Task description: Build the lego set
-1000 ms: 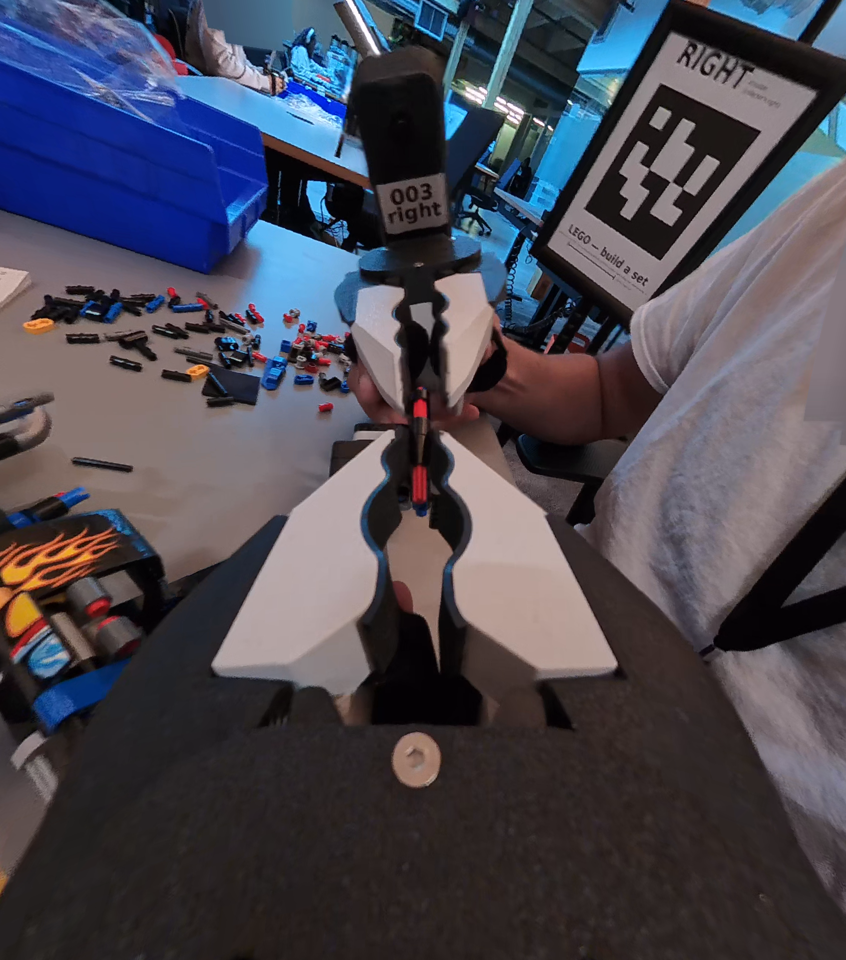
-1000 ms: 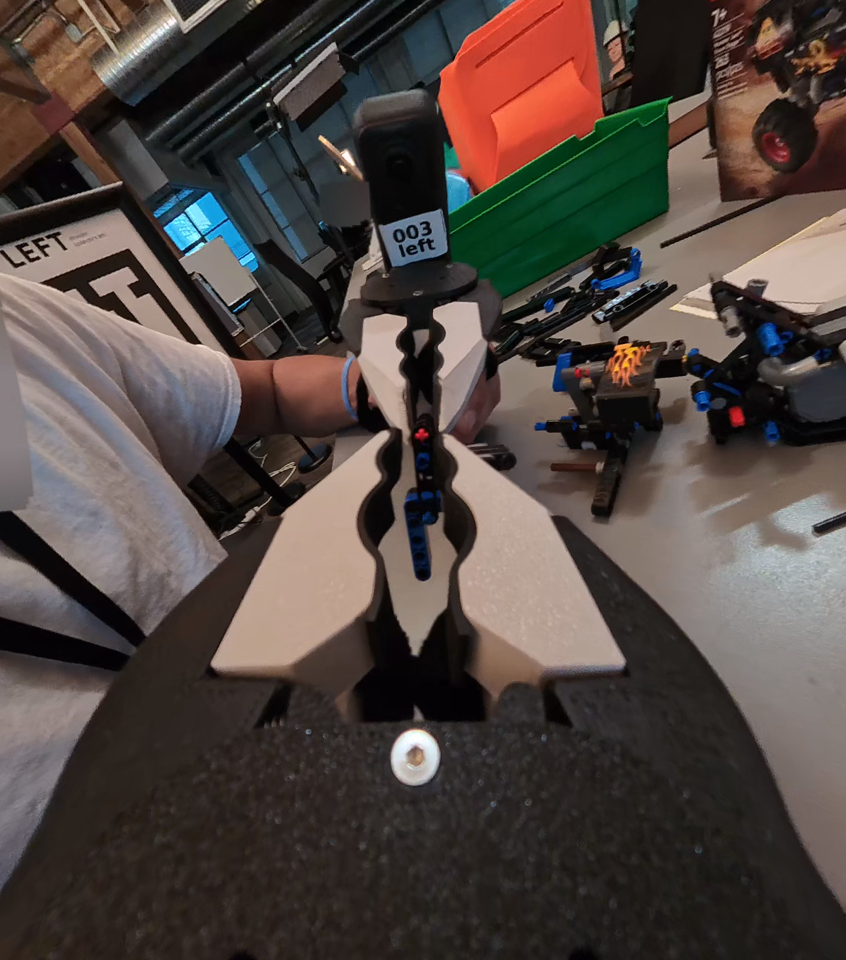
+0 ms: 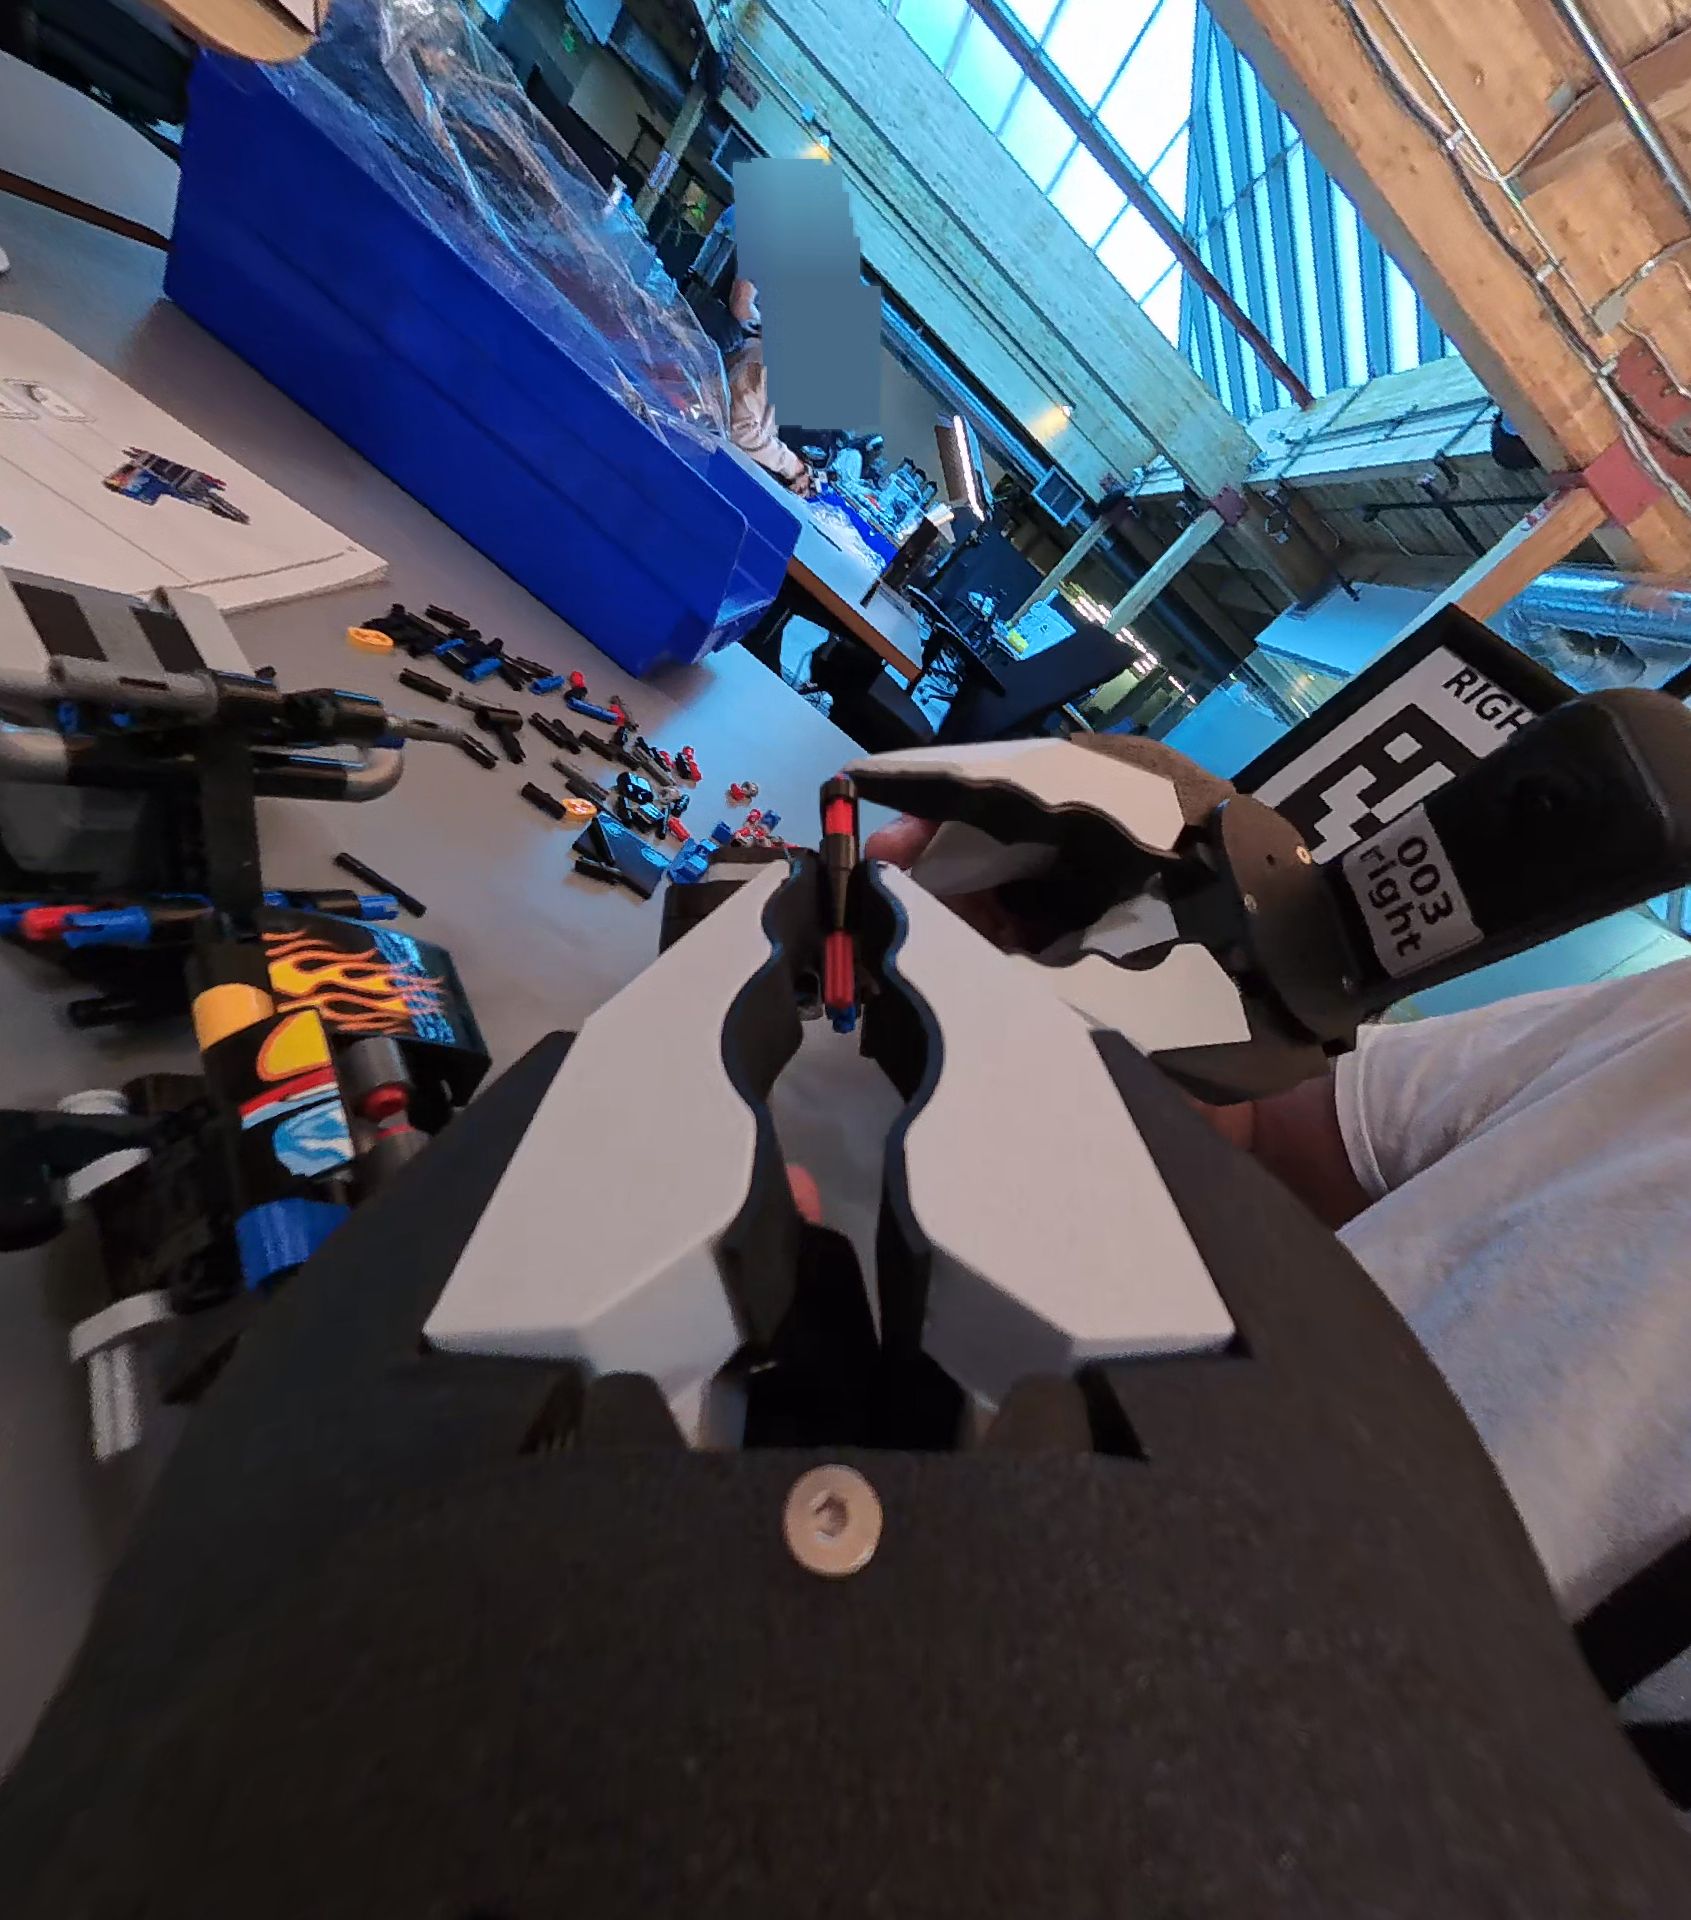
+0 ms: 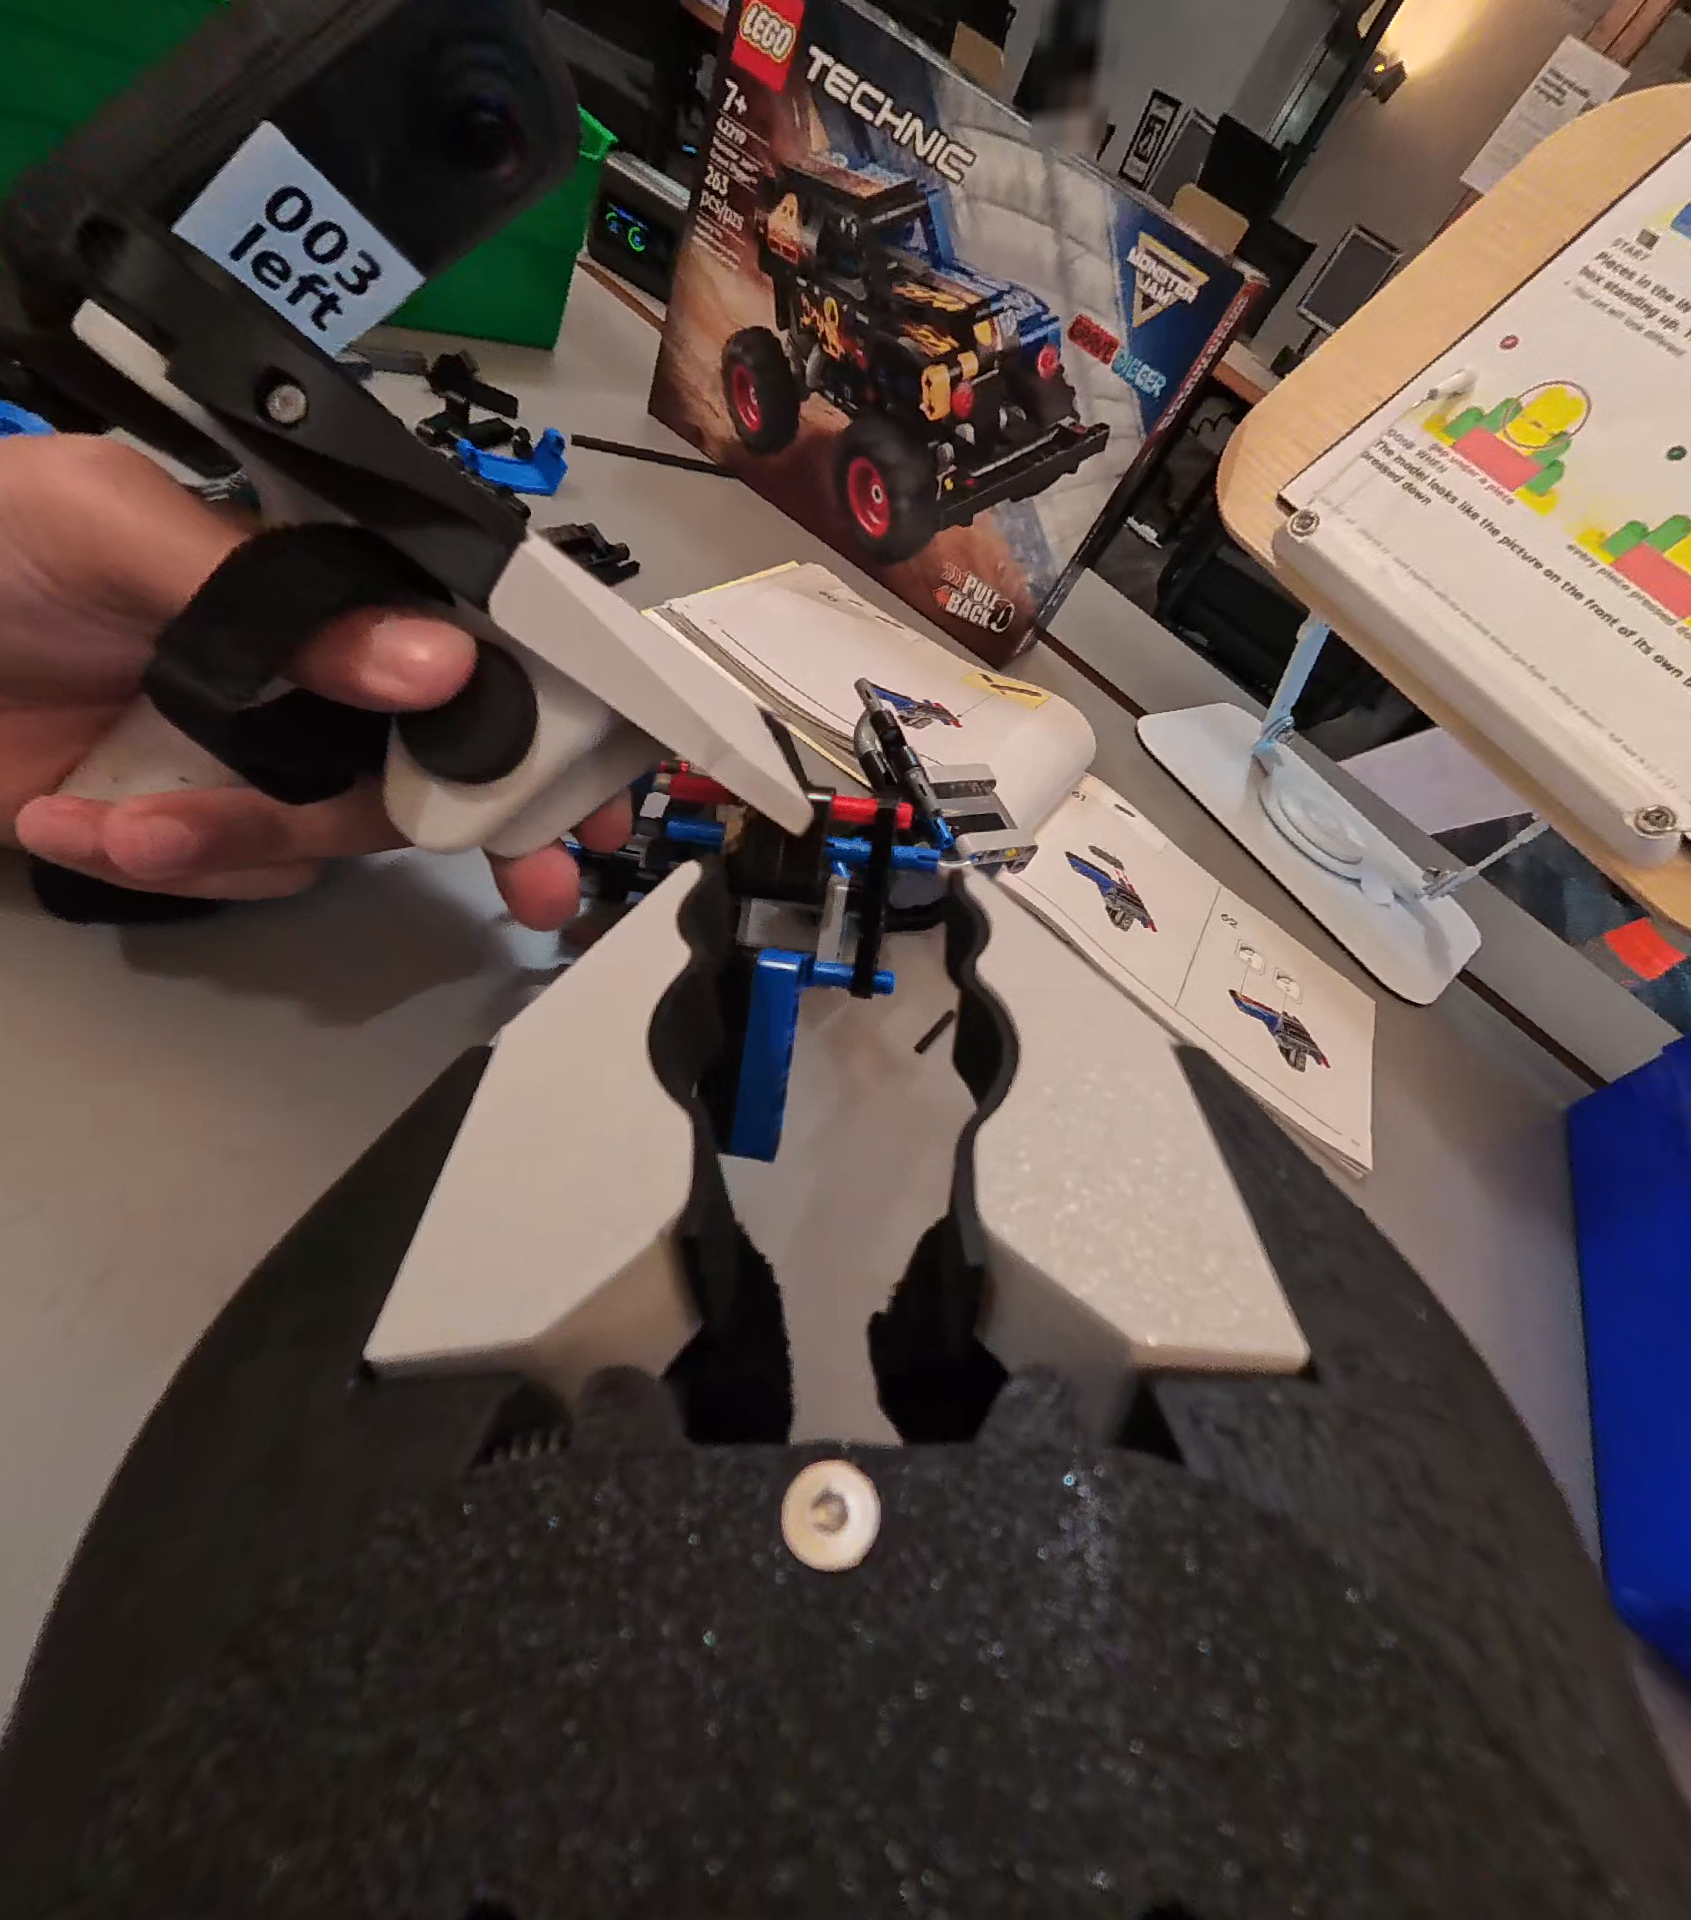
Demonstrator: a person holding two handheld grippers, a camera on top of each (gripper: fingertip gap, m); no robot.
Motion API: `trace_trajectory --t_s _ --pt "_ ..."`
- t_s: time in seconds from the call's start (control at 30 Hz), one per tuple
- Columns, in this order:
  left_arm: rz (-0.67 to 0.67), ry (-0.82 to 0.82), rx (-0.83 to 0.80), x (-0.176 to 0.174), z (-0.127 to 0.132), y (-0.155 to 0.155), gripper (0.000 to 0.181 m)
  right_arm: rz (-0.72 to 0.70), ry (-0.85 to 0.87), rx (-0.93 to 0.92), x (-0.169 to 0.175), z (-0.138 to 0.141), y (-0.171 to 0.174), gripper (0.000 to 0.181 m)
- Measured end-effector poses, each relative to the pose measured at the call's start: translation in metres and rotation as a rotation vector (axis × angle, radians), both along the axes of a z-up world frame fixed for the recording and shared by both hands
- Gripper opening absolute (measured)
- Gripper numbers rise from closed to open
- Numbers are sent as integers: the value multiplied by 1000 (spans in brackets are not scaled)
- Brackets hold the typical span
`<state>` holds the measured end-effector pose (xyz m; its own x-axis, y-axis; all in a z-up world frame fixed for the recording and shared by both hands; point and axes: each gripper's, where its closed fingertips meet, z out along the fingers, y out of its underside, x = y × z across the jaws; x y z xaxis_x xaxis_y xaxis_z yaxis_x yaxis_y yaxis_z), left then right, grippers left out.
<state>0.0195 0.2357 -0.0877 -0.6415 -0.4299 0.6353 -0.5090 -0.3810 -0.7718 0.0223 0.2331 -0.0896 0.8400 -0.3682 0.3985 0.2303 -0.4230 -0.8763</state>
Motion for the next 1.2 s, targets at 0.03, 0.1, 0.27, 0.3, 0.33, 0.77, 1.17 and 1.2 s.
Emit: trace_trajectory --t_s 0.03,0.1,0.27,0.3,0.33,0.77,1.17,1.2 --pt "12 -4 7 1 0 0 5 2 5 -1 -1 0 1 43" --pt "23 -13 18 1 0 -1 5 -11 12 0 0 0 1 46" --pt "43 -3 23 1 -2 -2 5 -23 57 -19 4 -7 4 41" --pt "46 0 20 1 -2 -1 5 -23 53 -19 4 -7 4 41" --pt "53 2 21 1 -2 -1 5 -27 47 -24 4 -8 4 41" --pt "48 -20 80 0 -3 -4 5 8 52 -58 2 -11 3 32" --pt "24 -23 89 -2 -4 -6 5 6 -42 -68 4 -7 2 41" --pt "26 -28 94 -2 -4 -6 5 5 -44 -65 4 -7 2 41"
